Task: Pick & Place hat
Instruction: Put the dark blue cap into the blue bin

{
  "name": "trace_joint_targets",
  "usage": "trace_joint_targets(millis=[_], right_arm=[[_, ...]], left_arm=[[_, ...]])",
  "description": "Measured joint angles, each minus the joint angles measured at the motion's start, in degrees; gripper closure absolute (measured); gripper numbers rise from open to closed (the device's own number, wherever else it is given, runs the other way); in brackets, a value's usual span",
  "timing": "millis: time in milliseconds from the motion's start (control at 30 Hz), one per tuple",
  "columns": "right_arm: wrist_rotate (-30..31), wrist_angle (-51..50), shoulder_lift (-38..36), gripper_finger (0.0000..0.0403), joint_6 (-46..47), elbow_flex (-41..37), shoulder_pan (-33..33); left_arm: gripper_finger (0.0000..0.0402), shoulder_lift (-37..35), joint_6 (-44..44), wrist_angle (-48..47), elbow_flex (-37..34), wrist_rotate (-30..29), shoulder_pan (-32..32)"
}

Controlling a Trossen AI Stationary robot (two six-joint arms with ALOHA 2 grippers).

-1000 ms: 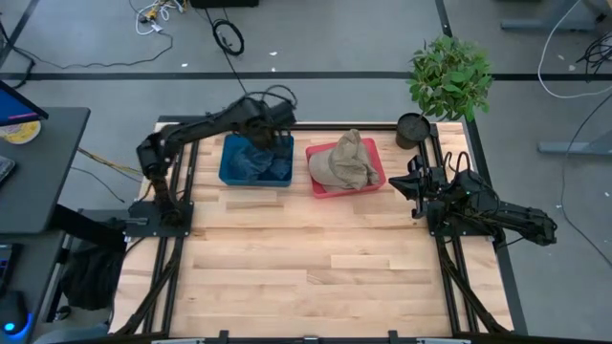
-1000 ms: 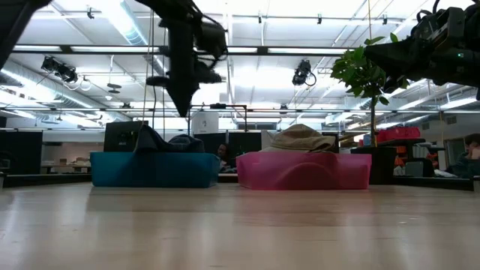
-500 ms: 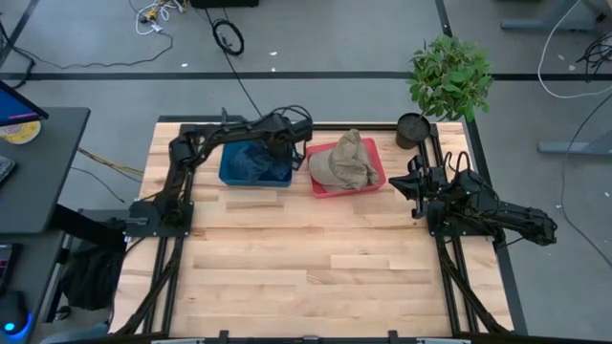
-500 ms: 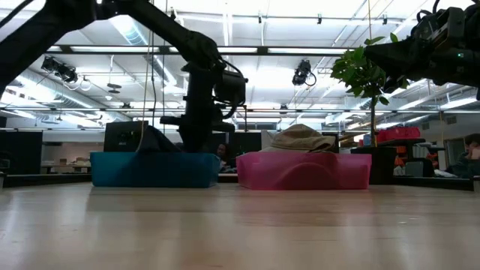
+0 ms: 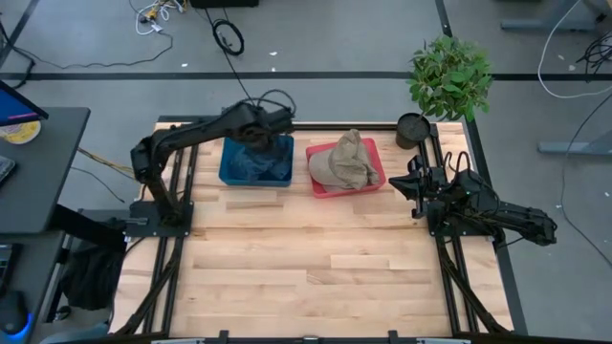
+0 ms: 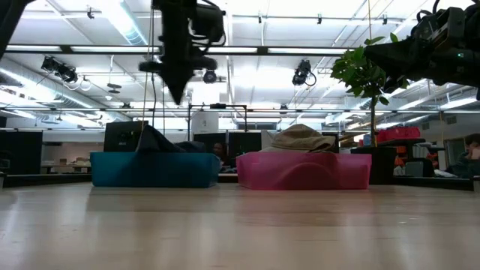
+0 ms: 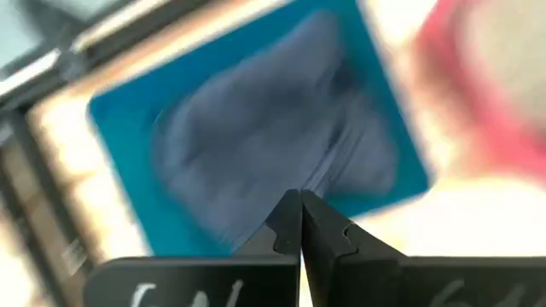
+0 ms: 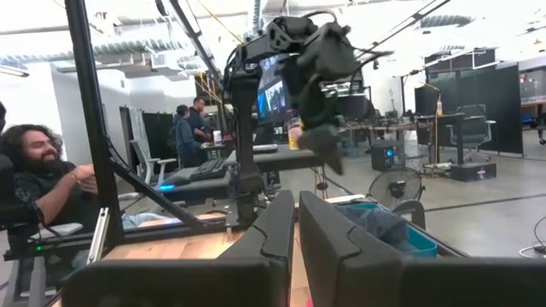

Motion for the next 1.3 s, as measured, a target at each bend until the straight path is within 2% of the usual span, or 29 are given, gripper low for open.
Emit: trace_joint_targets(millis=[167,267,400,500,667,867,1000,1167,1300], right_arm=[[0.0,0.0,0.0,0.0376,0.0,0.0,0.0],[0.0,0.0,0.0,0.0376,0.0,0.0,0.0],[0.0,0.0,0.0,0.0376,0.0,0.0,0.0],[0.0,0.0,0.0,0.0376,0.0,0.0,0.0],[0.0,0.0,0.0,0.0376,0.0,0.0,0.0],[0.0,0.0,0.0,0.0376,0.0,0.0,0.0],[0.0,0.0,0.0,0.0376,0.0,0.0,0.0],[0.0,0.0,0.0,0.0376,0.0,0.0,0.0],[0.0,0.0,0.0,0.0376,0.0,0.0,0.0]], left_arm=[[0.0401,-1.3,-3.4,-15.0,-0.1,0.3,-2.5],[0.0401,-2.2,-3.4,-14.5,-0.3,4.2,-3.5],[0.0401,-2.3,-5.1,-15.2,-0.3,5.4,-4.4],[0.0401,-1.9,-4.9,-15.2,-0.3,9.4,-4.1],[0.0401,-1.6,-5.2,-14.8,-1.1,7.8,-3.6],[0.0401,-1.5,-4.9,-15.2,-8.4,7.0,-0.9],[0.0401,-1.6,-4.8,-11.2,-12.7,6.7,-0.2],[0.0401,-1.6,-3.6,-2.0,-14.8,10.9,0.4],[0.0401,-1.5,-4.8,2.5,-16.4,7.6,1.3]])
